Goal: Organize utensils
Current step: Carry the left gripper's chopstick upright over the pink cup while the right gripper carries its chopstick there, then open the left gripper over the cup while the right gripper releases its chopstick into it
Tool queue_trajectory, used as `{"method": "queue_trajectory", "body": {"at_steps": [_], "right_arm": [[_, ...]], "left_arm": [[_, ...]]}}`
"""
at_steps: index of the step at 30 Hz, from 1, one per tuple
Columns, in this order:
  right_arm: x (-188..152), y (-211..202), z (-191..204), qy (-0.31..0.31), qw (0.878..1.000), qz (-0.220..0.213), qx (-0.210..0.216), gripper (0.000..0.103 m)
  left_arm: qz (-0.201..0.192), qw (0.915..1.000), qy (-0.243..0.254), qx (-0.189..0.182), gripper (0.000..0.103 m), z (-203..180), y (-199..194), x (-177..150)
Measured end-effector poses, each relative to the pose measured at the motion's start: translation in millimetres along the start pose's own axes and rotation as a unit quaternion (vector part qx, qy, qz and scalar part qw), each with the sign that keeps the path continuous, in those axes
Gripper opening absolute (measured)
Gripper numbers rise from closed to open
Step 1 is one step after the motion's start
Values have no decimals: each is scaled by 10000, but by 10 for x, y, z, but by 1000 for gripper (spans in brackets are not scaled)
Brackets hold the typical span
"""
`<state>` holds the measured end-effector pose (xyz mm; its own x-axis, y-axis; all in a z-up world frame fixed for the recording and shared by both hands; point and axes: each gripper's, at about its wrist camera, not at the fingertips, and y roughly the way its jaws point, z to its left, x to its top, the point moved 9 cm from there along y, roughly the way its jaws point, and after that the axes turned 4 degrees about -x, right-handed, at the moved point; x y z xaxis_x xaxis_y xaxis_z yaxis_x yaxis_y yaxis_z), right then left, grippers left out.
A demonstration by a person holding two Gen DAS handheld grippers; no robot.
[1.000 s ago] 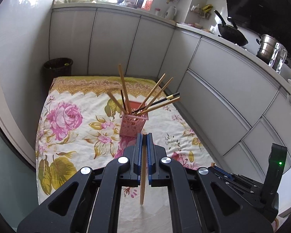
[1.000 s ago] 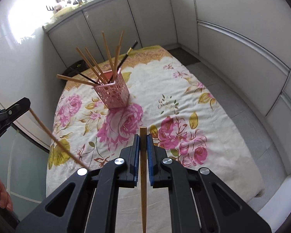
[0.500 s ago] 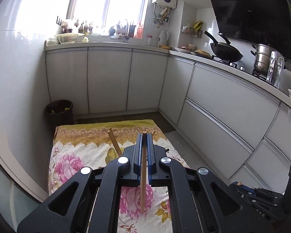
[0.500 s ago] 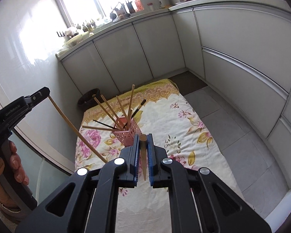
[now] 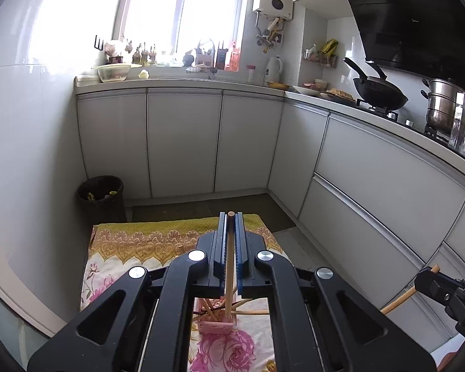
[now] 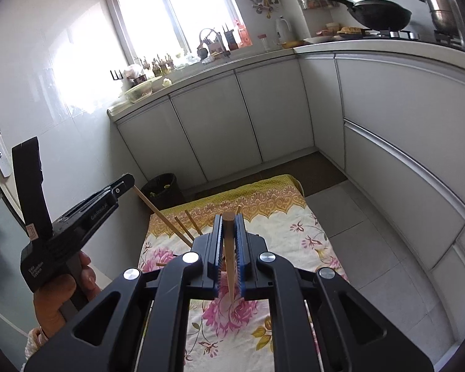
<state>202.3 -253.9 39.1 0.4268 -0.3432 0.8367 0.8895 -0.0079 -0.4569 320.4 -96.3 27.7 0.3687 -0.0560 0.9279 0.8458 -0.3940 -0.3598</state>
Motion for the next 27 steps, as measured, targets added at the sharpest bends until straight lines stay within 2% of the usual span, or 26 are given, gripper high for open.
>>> {"method": "queue_trajectory", "body": {"at_steps": [9,12,14,15,16,17,27], "right_arm": [[137,287,67,-28,9999,145,-10,8],[141,343,59,-25,9999,159,-21,8],[132,372,67,-17,9998,177,-19,8],[125,381,70,-4,9998,188,-10,8],[121,389,79,13,9998,201,5,8],[123,387,94,23,9998,191,24,8],[274,421,410,-81,9998,-124,113,8]], "left_arm": [[173,9997,26,175,3,136,323,-57],[300,9994,-22,185,3,198,444,-160],[527,9985,-81,109,5,233,567,-267],[674,9975,-200,37,8,265,629,-331],[759,9967,-272,31,21,297,658,-366],[724,9969,-315,68,29,337,636,-379],[-35,9987,-489,121,38,544,0,-74]]}}
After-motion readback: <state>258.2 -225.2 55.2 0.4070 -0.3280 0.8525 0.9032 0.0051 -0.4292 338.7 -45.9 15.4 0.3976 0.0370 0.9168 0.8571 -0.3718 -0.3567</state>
